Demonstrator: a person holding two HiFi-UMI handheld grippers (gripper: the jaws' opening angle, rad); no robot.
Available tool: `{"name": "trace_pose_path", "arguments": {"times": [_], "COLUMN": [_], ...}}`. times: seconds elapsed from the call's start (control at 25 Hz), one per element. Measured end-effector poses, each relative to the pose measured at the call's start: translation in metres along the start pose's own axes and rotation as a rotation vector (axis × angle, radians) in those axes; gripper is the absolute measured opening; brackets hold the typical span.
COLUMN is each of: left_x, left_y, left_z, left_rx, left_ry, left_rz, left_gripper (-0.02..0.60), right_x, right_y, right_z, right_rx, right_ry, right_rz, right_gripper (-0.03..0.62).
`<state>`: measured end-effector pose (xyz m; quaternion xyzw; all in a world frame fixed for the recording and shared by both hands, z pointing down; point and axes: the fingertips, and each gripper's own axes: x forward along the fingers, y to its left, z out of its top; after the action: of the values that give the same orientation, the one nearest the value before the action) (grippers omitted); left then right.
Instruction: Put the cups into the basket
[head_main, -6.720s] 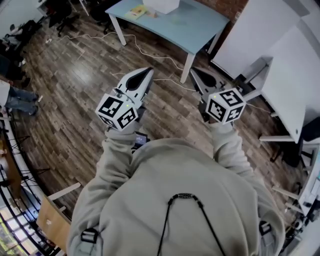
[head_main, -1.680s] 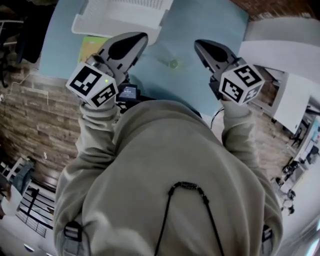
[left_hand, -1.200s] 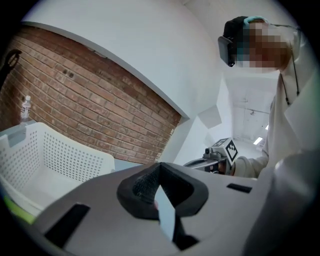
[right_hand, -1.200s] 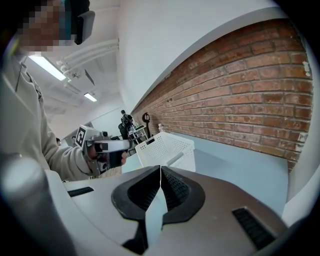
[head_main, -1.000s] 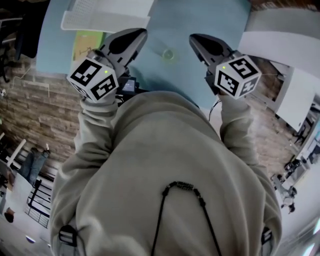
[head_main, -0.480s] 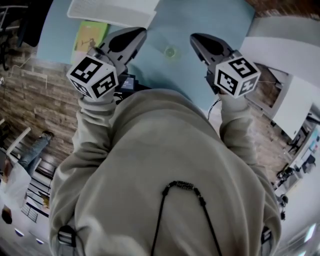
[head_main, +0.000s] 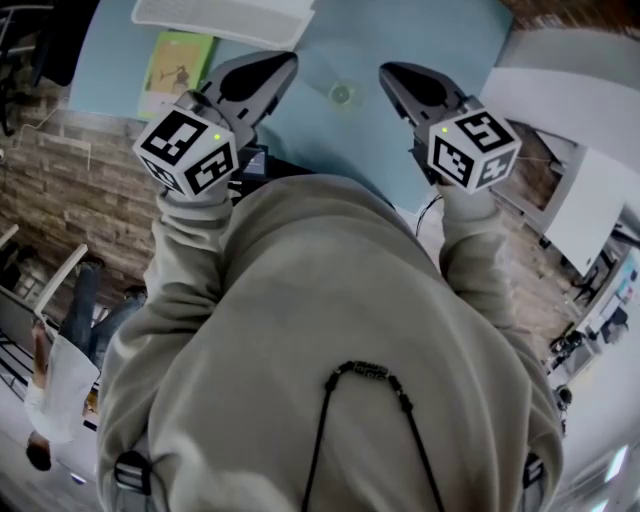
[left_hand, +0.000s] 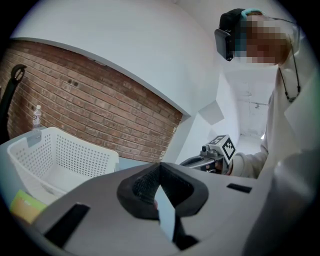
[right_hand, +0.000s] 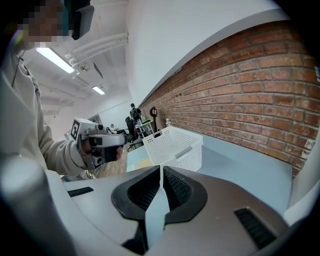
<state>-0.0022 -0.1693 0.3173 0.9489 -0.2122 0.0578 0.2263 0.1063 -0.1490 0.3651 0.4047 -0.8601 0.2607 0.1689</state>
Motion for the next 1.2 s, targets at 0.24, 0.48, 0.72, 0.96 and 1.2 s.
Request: {"name": "trace_pose_path", "arguments": {"times": [0.24,0.48,0.72,0.96,1.2], "left_x": [0.001,-0.002,-0.006,-0.016,-0.026], "left_y": [0.004,0.010,0.016,0.021,0.036], "left_z": [-0.008,-0.018,-0.030,-0.039,-0.051], "left_rx": [-0.025,-0.046,-0.063,-0.089,-0.114], "left_ry": [0.005,0.005,0.018,0.019,0.036], "left_rz": [0.007,0.021,0.051,0.080,0.117], "left_gripper": [-0.003,-0.003,-0.003,-0.003,-0.003], "right_x": [-0.004,0.006,0.019,0.034,0.049], "right_y": [-0.010,-0.015,-0.019,-0.020,-0.021], "right_z": [-0.010,-0.025,-0.043,-0.074,-0.104], "right_rx": [-0.006,-0.018,-0.052,-0.066,-0.055], "right_ry": [0.005,0.046,0.084,0.173,0.264], "right_rz": [-0.049,-0.053,-0.076,-0.062,-0.034], "right_gripper": [0.014,0.014,0.014,0.015,0.063]}}
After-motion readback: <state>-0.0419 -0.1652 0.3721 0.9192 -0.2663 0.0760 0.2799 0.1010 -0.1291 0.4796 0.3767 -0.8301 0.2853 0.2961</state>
